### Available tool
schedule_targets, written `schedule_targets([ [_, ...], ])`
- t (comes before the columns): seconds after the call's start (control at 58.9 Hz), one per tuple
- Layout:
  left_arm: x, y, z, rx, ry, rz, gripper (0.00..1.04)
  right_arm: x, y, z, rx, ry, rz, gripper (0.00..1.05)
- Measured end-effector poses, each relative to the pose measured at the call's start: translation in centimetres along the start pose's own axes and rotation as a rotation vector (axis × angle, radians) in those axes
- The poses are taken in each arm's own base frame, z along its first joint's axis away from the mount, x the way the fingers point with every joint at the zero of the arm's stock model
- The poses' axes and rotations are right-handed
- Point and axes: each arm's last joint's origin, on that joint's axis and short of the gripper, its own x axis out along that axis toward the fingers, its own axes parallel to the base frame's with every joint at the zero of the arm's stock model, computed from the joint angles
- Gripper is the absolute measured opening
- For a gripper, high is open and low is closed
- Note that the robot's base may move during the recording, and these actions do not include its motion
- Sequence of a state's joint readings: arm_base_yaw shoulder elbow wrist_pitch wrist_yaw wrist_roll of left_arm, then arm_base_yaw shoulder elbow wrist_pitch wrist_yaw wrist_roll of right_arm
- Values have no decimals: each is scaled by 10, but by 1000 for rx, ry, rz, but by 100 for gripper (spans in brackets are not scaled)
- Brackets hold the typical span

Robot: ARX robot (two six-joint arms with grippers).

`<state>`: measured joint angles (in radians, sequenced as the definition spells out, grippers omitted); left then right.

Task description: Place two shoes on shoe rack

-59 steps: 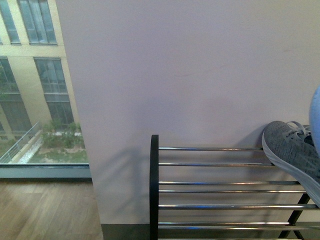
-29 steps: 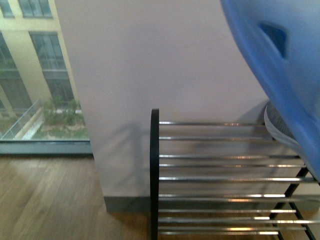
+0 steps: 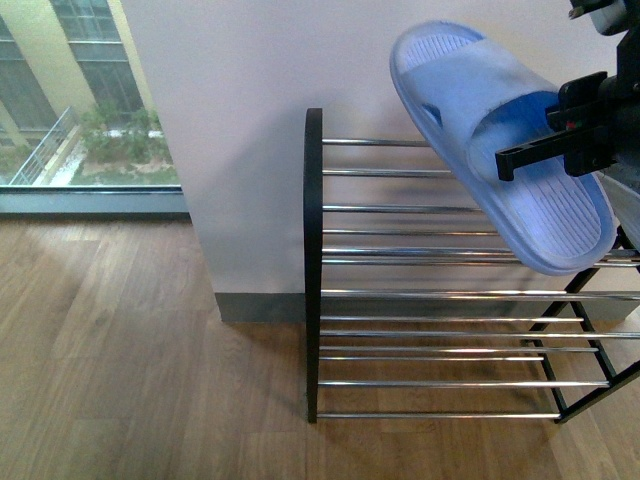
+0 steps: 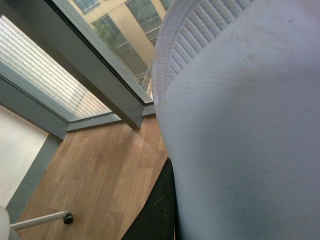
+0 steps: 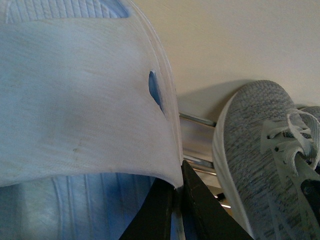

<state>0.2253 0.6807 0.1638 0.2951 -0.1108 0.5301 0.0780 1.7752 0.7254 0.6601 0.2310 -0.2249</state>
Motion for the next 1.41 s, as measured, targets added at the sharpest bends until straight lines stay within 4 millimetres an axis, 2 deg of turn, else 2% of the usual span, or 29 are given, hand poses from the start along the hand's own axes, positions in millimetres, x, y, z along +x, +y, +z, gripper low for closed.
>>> schedule_targets([
  [0.187, 0, 0, 0, 0, 0, 0, 2, 36, -13, -5, 1, 68, -102, 2],
  [0.339, 0, 0, 0, 0, 0, 0, 2, 61, -25, -21, 0, 170, -158, 2],
  [0.509, 0, 0, 0, 0, 0, 0, 2, 72, -39, -25, 14, 221, -195, 2],
  [0.696, 0, 0, 0, 0, 0, 0, 2, 73, -40, -21, 31, 249, -194, 2],
  [0.831, 0, 0, 0, 0, 0, 0, 2, 67, -41, -15, 61, 229, -166, 20],
  [0.95, 0, 0, 0, 0, 0, 0, 2, 54, -43, -9, 62, 206, -156, 36],
  [1.12, 0, 0, 0, 0, 0, 0, 2, 26, -47, -3, 47, 209, -121, 60],
  [1.272, 0, 0, 0, 0, 0, 0, 2, -9, -56, -7, 55, 264, -29, 83],
  [1.357, 0, 0, 0, 0, 0, 0, 2, -23, -61, -2, 64, 248, -31, 94],
  [1.408, 0, 0, 0, 0, 0, 0, 2, -27, -64, 3, 69, 227, -40, 97],
])
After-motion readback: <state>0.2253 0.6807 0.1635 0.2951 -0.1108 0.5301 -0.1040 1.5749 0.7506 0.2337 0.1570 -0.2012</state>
